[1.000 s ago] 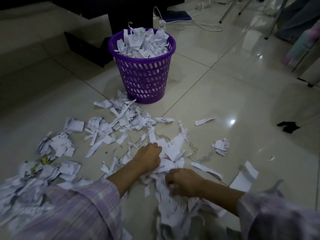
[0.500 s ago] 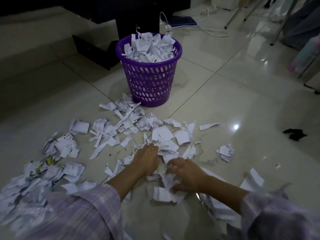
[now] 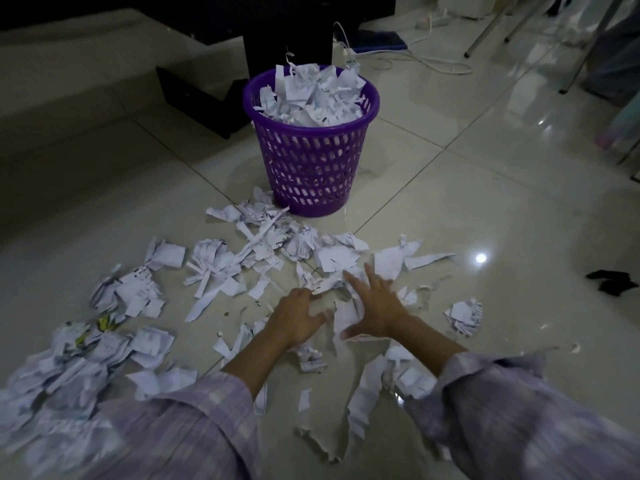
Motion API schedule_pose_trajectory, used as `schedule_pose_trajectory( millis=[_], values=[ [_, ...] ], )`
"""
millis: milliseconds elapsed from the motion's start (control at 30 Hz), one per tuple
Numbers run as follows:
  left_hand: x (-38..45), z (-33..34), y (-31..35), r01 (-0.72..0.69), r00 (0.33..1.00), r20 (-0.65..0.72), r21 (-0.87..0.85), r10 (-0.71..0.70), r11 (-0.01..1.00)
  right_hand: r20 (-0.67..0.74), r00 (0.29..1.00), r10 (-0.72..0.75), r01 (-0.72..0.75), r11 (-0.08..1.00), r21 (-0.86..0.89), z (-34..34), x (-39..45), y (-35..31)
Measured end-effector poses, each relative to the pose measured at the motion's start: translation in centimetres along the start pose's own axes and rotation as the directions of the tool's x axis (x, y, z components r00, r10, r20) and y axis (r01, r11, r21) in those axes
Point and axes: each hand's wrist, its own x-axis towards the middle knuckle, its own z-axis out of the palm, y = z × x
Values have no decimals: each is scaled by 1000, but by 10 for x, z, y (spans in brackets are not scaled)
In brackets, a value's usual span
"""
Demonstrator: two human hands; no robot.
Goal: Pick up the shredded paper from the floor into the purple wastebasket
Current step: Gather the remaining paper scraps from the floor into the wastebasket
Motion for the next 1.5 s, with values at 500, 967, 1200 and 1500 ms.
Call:
schedule_pose_trajectory(
  millis=[500, 967, 1200, 1500],
  values=[
    [-8, -28, 5, -33, 999, -52, -495, 8, 868, -162, 957, -242, 283, 904, 320, -24, 13, -16],
    [-2, -36, 18, 118, 981, 60, -941, -186, 317, -229, 955, -189, 295, 693, 658, -43, 14, -39],
    [5, -49, 13, -1, 928, -137, -931, -346, 366, 133, 972, -195, -88, 221, 971, -48, 4, -47],
    [-2, -36, 24, -180, 892, -434, -593, -124, 785, 167, 946, -277, -207, -123, 970, -56, 2, -82]
  ],
)
